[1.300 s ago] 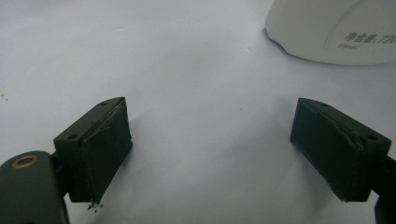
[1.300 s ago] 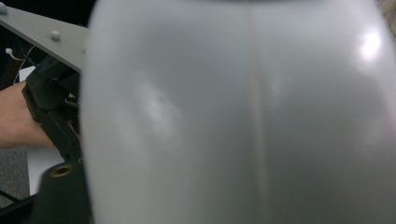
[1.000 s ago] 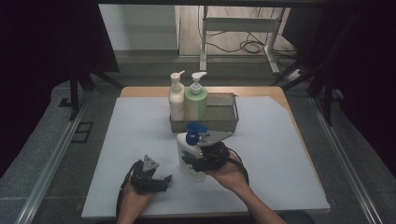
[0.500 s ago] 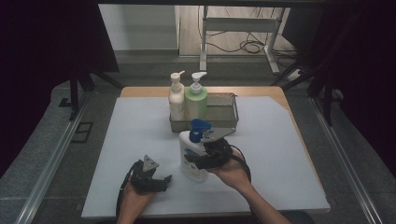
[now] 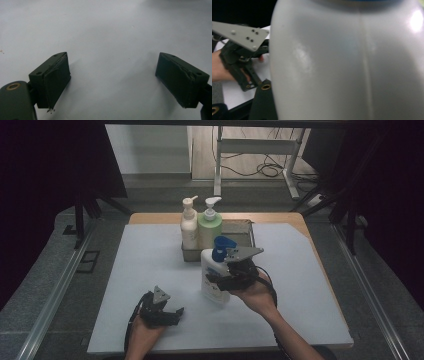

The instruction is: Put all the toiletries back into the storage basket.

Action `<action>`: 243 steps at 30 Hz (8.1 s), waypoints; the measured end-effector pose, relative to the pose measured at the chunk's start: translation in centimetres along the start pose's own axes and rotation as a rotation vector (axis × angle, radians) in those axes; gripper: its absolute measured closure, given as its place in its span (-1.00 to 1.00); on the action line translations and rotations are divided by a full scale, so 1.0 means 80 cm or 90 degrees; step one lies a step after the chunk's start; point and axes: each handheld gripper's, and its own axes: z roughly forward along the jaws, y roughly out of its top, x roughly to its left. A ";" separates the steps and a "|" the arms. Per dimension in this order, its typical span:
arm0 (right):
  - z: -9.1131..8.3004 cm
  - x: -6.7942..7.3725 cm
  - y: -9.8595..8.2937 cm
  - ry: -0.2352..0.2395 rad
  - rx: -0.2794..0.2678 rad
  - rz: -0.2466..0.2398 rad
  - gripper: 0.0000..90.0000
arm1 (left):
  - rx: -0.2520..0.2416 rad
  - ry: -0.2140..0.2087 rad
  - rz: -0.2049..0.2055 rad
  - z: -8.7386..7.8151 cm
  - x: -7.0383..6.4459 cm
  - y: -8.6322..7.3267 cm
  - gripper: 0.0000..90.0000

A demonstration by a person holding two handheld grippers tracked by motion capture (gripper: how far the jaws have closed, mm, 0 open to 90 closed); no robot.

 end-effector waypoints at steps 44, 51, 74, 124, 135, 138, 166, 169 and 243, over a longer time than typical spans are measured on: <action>-0.040 -0.099 0.050 -0.121 -0.023 0.067 -0.16 | -0.001 0.000 0.000 0.000 0.000 0.000 -0.74; -0.042 -0.116 0.062 -0.149 -0.025 0.072 -0.16 | -0.001 0.000 -0.001 0.000 0.000 0.000 -0.74; -0.010 -0.163 0.079 -0.216 -0.029 0.102 -0.15 | 0.000 0.000 0.000 0.000 0.000 0.000 -0.74; 0.058 -0.181 0.048 -0.244 0.016 0.136 -0.15 | 0.001 0.000 -0.001 0.000 0.000 0.000 -0.74; 0.068 -0.184 0.036 -0.247 0.026 0.142 -0.15 | 0.001 -0.001 0.000 0.000 0.000 0.000 -0.74; 0.070 -0.184 0.033 -0.247 0.030 0.143 -0.15 | 0.001 -0.001 0.000 0.000 0.000 0.000 -0.74; 0.079 -0.193 0.017 -0.231 0.036 0.173 -0.19 | 0.001 -0.001 0.000 0.000 0.000 0.000 -0.74; 0.077 -0.196 0.017 -0.217 0.035 0.184 -0.22 | 0.001 -0.001 0.000 0.000 0.000 0.000 -0.74; 0.055 -0.234 -0.044 -0.189 0.106 0.215 0.99 | 0.002 0.000 0.001 0.000 0.000 0.000 -0.74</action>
